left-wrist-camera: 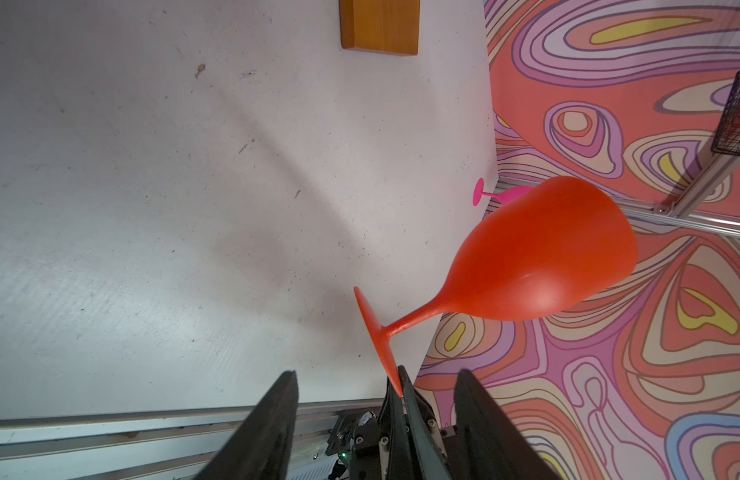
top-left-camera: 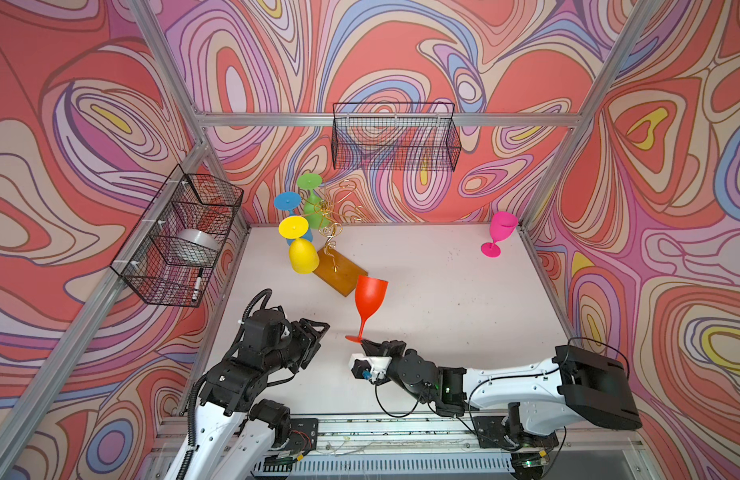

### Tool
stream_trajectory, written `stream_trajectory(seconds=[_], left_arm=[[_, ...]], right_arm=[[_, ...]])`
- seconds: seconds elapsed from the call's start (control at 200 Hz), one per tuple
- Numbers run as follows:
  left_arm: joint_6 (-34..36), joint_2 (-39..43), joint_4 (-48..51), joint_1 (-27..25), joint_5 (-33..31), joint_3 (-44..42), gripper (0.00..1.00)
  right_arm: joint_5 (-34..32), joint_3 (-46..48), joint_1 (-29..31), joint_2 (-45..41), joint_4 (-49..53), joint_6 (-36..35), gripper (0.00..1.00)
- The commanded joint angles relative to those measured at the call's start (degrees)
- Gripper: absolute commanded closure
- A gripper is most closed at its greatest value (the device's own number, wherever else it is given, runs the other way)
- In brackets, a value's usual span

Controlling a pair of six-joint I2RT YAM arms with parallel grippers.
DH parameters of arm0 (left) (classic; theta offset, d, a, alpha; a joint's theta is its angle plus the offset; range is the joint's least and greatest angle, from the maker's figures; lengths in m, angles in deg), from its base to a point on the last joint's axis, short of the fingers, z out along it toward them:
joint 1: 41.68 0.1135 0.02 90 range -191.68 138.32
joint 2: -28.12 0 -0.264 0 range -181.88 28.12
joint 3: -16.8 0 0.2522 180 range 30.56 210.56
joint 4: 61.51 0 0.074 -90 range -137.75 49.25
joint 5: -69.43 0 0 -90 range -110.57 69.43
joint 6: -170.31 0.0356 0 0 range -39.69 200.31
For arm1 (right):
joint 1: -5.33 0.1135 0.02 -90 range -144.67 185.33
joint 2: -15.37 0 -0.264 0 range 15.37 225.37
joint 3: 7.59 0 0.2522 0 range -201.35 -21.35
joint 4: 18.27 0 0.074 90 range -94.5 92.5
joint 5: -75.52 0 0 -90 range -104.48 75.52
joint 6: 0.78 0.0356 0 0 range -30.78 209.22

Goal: Take the wine glass off the wine glass rack
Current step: 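Rotate the red glass upright with the right gripper while the left arm draws back, then close the left gripper on the red glass foot beside the right gripper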

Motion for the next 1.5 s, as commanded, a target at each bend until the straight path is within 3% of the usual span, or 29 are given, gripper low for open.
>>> stream_trajectory(seconds=[0.0,0.175,0.326,0.656,1.217,1.492], left_arm=[[-5.17,-0.95,-2.50,-0.56,-0.22,-1.15,0.42],[-8.65,-4.33,-3.21,-2.06,0.07,-2.00,0.49],[-13.61,-5.73,-10.14,-5.15,-0.13,-5.49,0.53],[-18.90,-5.71,-13.42,-7.74,-3.05,-7.99,0.57],[-19.94,-8.86,-15.66,-10.56,-3.68,-7.38,0.63],[-20.20,-9.89,-15.91,-12.50,-5.00,-7.53,0.74]], right_arm=[[0.52,0.50,0.37,0.75,-5.17,-0.64,1.00],[0.95,0.51,0.34,1.68,-6.24,-0.45,1.00],[1.66,0.26,0.33,2.04,-6.41,-0.35,1.00],[2.35,-0.35,0.81,3.68,-6.82,-0.43,1.00],[2.40,-1.40,0.86,4.93,-6.91,-1.60,1.00],[2.12,-1.32,0.86,5.06,-7.64,-1.86,1.00]])
